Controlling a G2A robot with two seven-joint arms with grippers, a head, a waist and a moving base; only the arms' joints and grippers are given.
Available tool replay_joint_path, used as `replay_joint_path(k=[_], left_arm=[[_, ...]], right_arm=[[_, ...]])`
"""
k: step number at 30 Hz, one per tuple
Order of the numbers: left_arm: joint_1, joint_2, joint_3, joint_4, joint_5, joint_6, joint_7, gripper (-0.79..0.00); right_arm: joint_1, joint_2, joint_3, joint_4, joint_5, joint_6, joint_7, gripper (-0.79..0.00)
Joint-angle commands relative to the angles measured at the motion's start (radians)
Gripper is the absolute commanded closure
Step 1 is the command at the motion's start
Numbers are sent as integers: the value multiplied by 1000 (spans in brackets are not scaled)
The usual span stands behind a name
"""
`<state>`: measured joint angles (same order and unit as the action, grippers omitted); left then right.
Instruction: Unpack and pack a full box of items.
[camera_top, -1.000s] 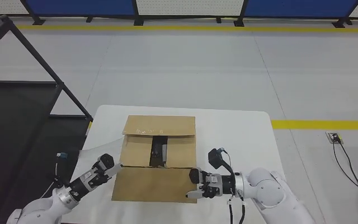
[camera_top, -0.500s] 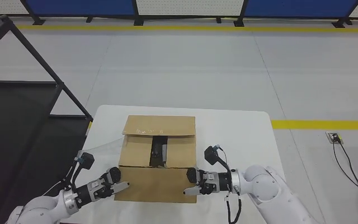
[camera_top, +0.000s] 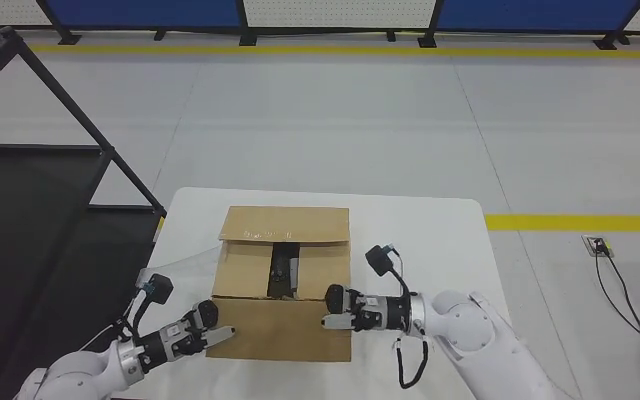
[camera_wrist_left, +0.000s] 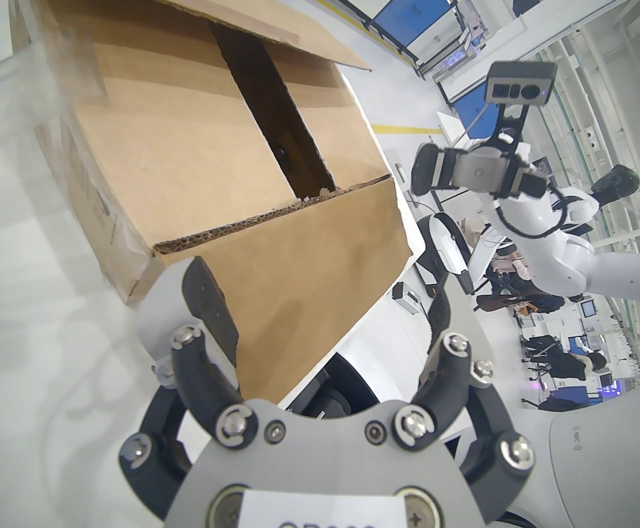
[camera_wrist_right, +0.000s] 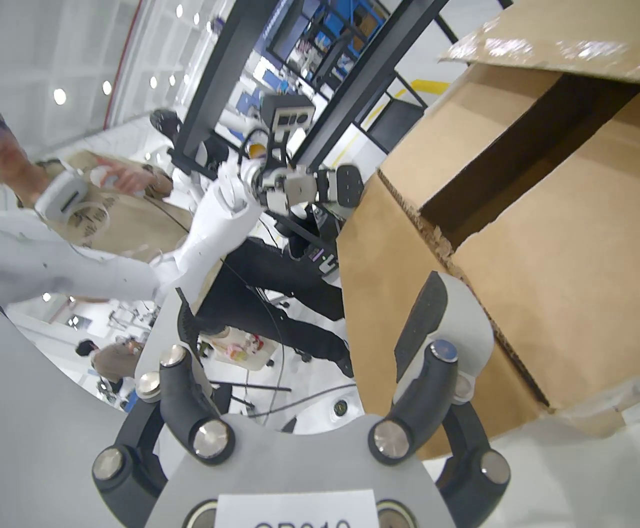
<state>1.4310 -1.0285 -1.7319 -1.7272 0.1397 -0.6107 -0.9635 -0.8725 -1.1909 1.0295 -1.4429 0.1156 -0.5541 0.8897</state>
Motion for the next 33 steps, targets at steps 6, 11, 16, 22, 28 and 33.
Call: replay_joint_path(k=[6, 11, 16, 22, 28, 33], left_arm=[[-1, 6, 18, 10, 26, 8, 25, -785], [-1, 6, 18, 10, 26, 8, 25, -785], [-1, 6, 18, 10, 26, 8, 25, -785], [-1, 6, 18, 10, 26, 8, 25, -785], [-1, 6, 18, 10, 26, 8, 25, -785], [-1, 6, 18, 10, 26, 8, 25, -785]], right_arm=[[27, -9, -10, 28, 66, 71, -32, -785], [27, -9, -10, 28, 66, 71, -32, -785], [59, -30, -37, 72, 120, 246, -169, -785], [142, -61, -81, 180, 179, 359, -236, -785], [208, -89, -113, 265, 186, 391, -306, -785], [254, -118, -145, 298, 203, 392, -366, -785]])
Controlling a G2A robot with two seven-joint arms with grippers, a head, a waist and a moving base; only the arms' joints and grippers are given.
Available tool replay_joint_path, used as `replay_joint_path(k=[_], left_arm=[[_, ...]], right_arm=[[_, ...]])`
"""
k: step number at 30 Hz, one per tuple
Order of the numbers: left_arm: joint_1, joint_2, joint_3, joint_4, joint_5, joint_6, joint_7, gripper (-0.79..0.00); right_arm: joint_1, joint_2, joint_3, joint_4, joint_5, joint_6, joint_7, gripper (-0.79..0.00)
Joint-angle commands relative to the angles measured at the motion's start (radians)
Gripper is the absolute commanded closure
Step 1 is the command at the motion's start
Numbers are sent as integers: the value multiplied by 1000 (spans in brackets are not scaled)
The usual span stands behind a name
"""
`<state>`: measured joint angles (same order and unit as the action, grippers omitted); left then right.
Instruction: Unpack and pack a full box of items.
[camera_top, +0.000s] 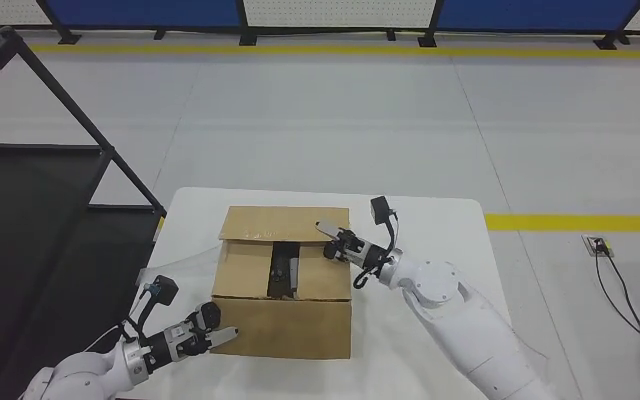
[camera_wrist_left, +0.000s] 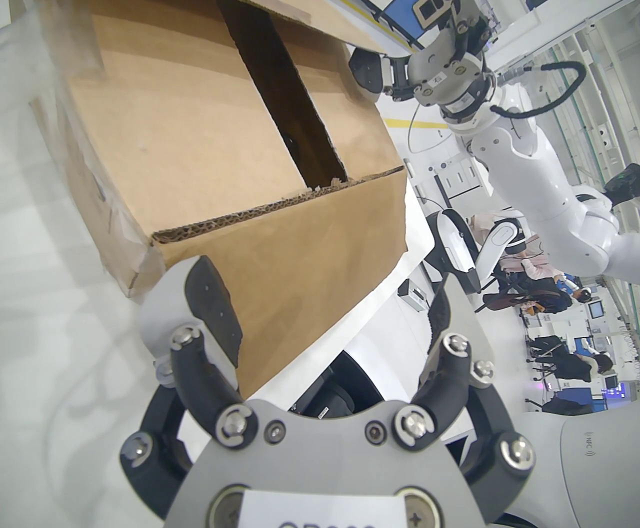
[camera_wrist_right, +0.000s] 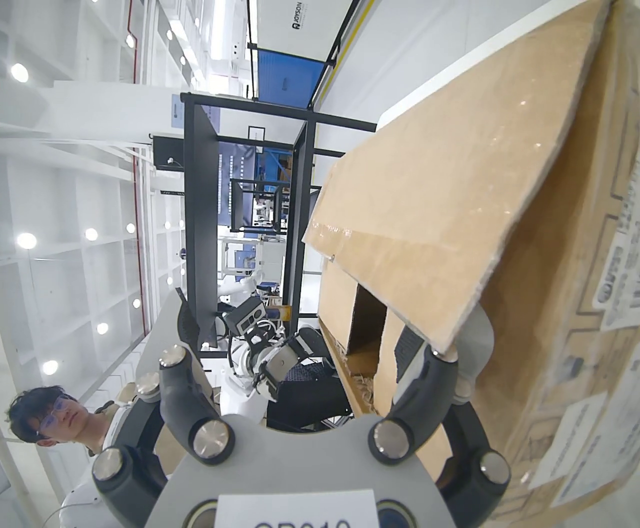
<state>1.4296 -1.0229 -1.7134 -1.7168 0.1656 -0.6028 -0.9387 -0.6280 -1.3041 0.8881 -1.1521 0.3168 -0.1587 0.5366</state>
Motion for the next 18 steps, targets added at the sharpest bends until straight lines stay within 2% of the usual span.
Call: replay_joint_path(k=[1, 8, 18], left_arm=[[0, 0, 0, 0, 0, 0, 0, -785], [0, 0, 0, 0, 0, 0, 0, -785], [0, 0, 0, 0, 0, 0, 0, -785]], right_arm=[[19, -10, -7, 13, 1, -6, -34, -785], [90, -51, -34, 61, -7, -51, -172, -785], [93, -53, -36, 65, -12, -55, -172, -785]])
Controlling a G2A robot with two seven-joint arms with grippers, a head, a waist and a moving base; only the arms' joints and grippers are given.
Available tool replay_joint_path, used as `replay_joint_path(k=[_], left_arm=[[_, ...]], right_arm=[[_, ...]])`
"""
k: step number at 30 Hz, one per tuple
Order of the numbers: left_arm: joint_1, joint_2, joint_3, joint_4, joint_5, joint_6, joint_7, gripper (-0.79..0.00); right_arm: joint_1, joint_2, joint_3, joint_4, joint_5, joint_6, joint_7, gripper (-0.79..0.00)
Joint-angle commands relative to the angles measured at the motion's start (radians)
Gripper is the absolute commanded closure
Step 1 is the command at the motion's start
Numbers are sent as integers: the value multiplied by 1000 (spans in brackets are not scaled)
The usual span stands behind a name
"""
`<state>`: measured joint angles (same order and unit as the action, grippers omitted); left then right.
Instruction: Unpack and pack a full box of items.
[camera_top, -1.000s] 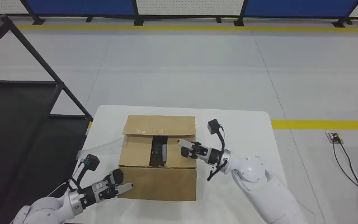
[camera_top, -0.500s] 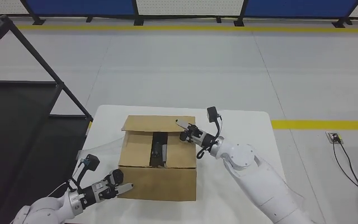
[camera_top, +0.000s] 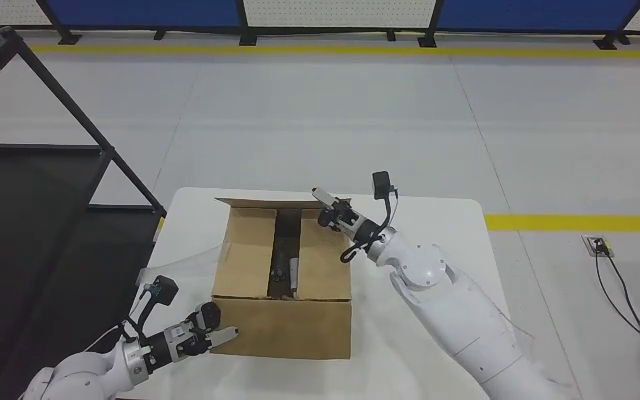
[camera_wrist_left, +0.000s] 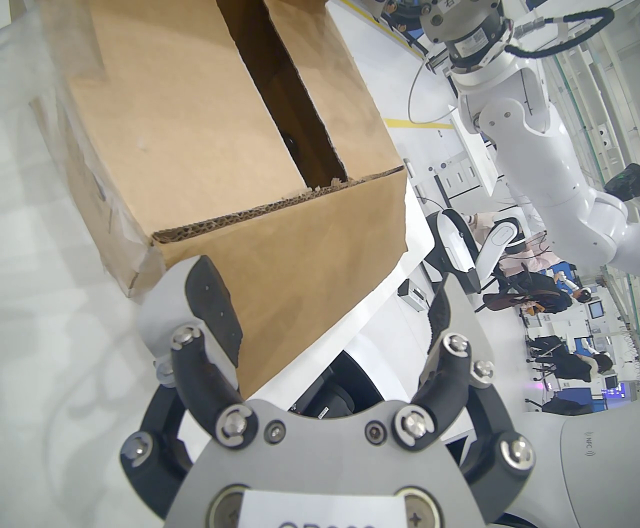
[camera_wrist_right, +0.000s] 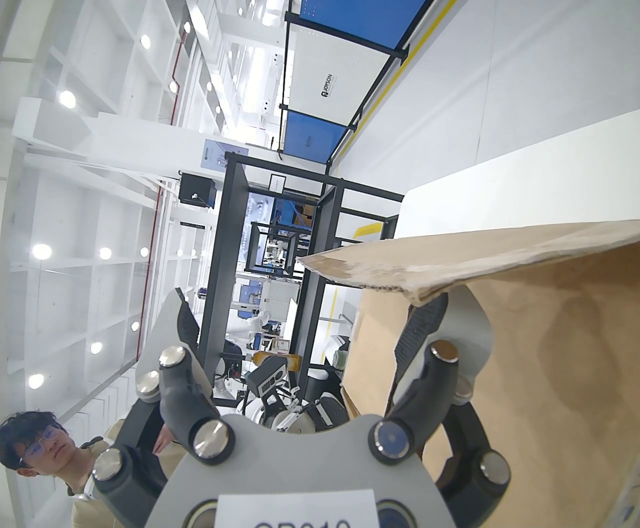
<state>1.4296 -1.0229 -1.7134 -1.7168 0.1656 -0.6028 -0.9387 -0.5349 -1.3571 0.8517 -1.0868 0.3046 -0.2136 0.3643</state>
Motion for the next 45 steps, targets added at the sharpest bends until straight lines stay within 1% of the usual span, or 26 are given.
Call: replay_joint_path(k=[1, 5, 7, 8, 9, 12, 18, 21, 24, 30, 33, 36, 42, 45], left_arm=[[0, 0, 0, 0, 0, 0, 0, -785], [0, 0, 0, 0, 0, 0, 0, -785], [0, 0, 0, 0, 0, 0, 0, -785], [0, 0, 0, 0, 0, 0, 0, -785], [0, 0, 0, 0, 0, 0, 0, -785], [0, 0, 0, 0, 0, 0, 0, -785], [0, 0, 0, 0, 0, 0, 0, -785], [0, 0, 0, 0, 0, 0, 0, -785], [0, 0, 0, 0, 0, 0, 0, -785], [0, 0, 0, 0, 0, 0, 0, -785], [0, 0, 0, 0, 0, 0, 0, -785], [0, 0, 0, 0, 0, 0, 0, -785], [0, 0, 0, 0, 0, 0, 0, -785], [0, 0, 0, 0, 0, 0, 0, -785]], right_arm=[[0, 0, 0, 0, 0, 0, 0, -785], [-3, -1, 2, 0, 10, 5, -2, -785], [3, -12, 10, 0, 86, 42, -9, -785], [13, -21, 10, 11, 151, 49, 21, -785], [37, -29, 7, 41, 170, 60, 24, -785], [111, -69, -31, 132, 217, 86, -30, -785], [233, -155, -112, 315, 219, 116, -217, -785], [281, -194, -140, 413, 222, 140, -279, -785], [316, -232, -161, 498, 231, 157, -308, -785], [368, -293, -182, 644, 234, 185, -315, -785], [382, -317, -189, 695, 228, 187, -292, -785], [393, -335, -191, 737, 218, 182, -275, -785], [414, -365, -202, 796, 174, 208, -255, -785], [418, -376, -196, 810, 168, 185, -261, -785]])
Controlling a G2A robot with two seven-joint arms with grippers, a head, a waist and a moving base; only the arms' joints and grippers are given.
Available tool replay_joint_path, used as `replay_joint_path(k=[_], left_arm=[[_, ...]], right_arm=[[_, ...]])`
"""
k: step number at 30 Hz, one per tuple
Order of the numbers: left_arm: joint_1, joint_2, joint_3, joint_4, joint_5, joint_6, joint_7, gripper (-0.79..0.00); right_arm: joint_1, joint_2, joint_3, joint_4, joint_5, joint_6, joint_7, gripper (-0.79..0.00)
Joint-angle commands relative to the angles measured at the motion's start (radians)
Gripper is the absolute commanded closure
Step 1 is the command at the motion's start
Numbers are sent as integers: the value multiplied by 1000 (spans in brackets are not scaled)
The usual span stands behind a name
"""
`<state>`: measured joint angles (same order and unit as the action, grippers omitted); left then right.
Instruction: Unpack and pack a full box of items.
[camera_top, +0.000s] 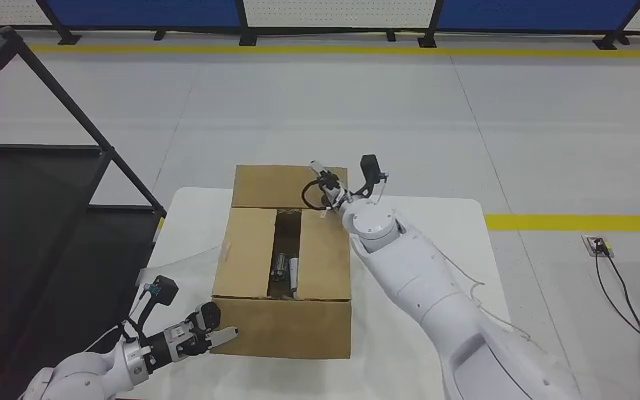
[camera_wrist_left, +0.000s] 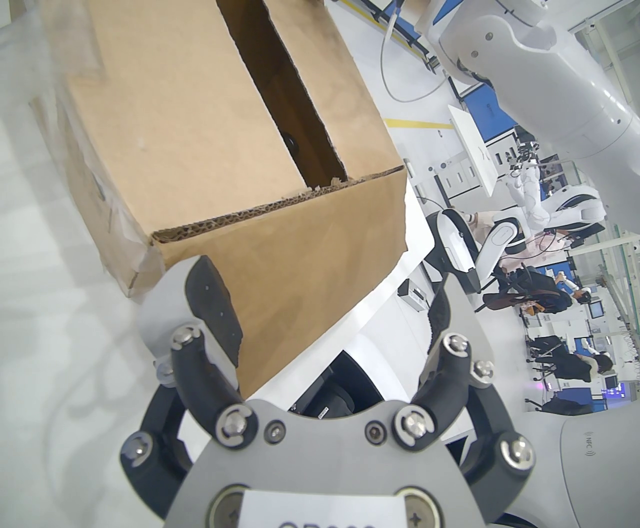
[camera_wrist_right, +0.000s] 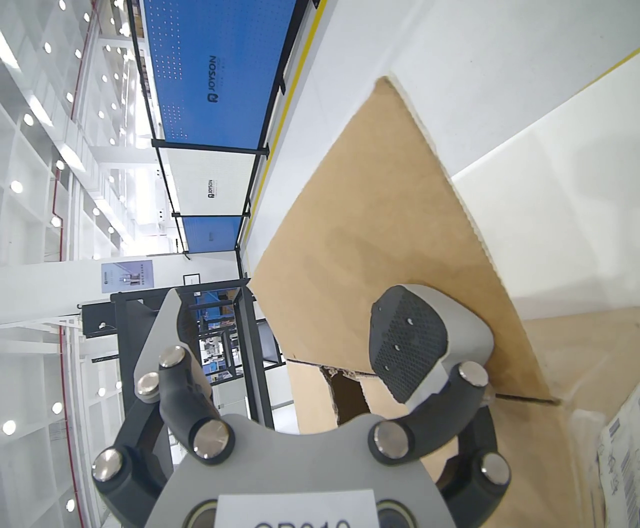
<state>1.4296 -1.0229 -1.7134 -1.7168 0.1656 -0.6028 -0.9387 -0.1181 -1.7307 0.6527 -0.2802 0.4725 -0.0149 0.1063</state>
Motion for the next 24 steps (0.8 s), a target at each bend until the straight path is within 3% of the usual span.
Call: replay_joint_path(k=[1, 11, 19, 24], left_arm=[[0, 0, 0, 0, 0, 0, 0, -785], [10, 1, 5, -12, 17, 11, 30, -785], [26, 13, -19, -13, 1, -26, 21, -785], [28, 16, -59, 12, -34, 27, 103, -785]], right_arm=[[2, -5, 8, 8, 2, -35, -12, -785], [10, -21, 42, 39, -18, -143, -61, -785], [21, -35, 52, 55, -63, -105, -103, -785], [22, -42, 64, 66, -72, -98, -105, -785]])
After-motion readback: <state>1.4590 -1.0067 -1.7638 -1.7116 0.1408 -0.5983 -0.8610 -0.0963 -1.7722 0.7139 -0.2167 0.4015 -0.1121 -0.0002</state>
